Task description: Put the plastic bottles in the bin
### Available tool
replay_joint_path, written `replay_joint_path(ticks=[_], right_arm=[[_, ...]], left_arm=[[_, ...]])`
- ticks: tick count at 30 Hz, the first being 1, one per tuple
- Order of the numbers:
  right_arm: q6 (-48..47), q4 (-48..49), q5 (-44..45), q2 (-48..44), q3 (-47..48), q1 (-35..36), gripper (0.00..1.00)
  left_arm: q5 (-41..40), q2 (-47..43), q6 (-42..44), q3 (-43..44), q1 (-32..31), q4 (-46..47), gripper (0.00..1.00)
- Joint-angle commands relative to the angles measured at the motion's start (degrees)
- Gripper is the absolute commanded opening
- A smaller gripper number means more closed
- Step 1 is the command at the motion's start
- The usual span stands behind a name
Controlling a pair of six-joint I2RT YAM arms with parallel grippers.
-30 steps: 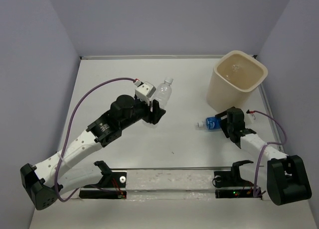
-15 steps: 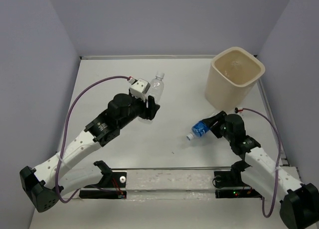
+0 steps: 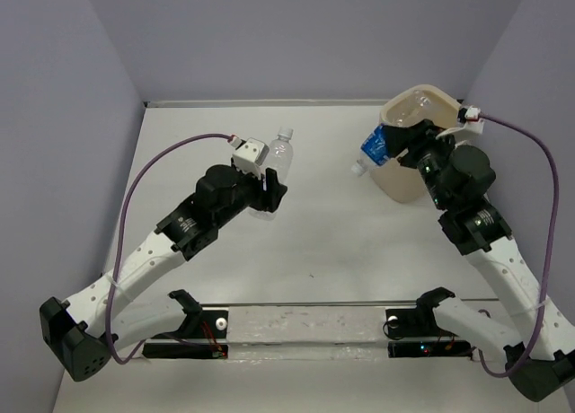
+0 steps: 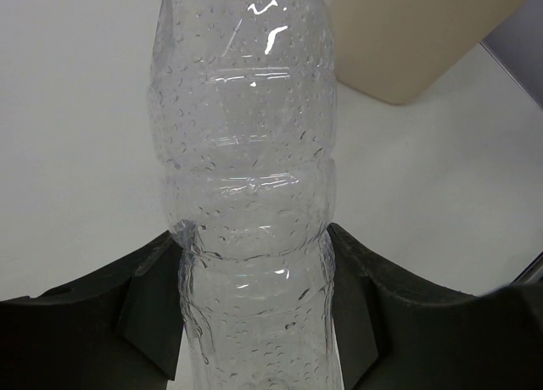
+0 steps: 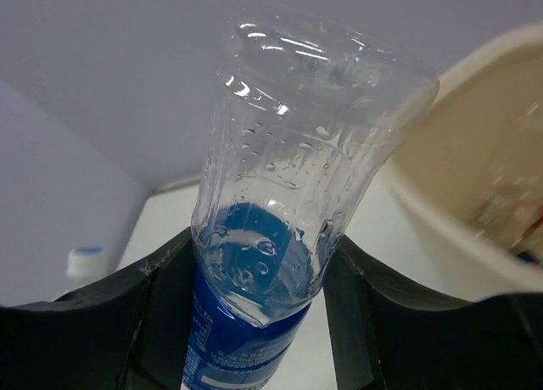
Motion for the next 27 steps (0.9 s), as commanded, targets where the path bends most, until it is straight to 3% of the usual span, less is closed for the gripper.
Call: replay_joint_path(ticks=[1, 8, 15, 17, 19, 24, 27], right_arm=[[-25.9, 13.1, 26.5, 7.7, 9.7, -0.8, 0.36], [-34.0, 18.9, 25.7, 19.0, 15.5, -15.0, 0.36], [-37.1, 23.0, 21.9, 24.2, 10.6, -17.7, 0.39], [-35.6, 22.7, 20.0, 23.8, 8.8, -17.7, 0.60], [-33.2, 19.9, 17.2, 22.4, 8.3, -17.7, 0.93], [-27.7, 12.8, 12.1, 17.3, 9.4, -17.7, 0.98], [-22.7, 5.5, 11.0, 12.0, 10.1, -17.7, 0.87]], left_arm=[[2.2, -0.3, -1.8, 2.3, 0.1, 4.1, 0.43], [7.9, 3.6, -3.1, 7.1, 0.0, 5.5, 0.43], [10.7, 11.2, -3.5, 17.8, -1.5, 8.9, 0.43], [10.9, 14.7, -3.5, 20.9, -2.3, 10.2, 0.43], [11.0, 17.1, -4.0, 25.7, -2.8, 11.5, 0.43], [10.6, 26.1, -4.9, 36.1, -4.3, 14.5, 0.43], [10.2, 31.1, -5.2, 42.2, -5.5, 17.8, 0.43]])
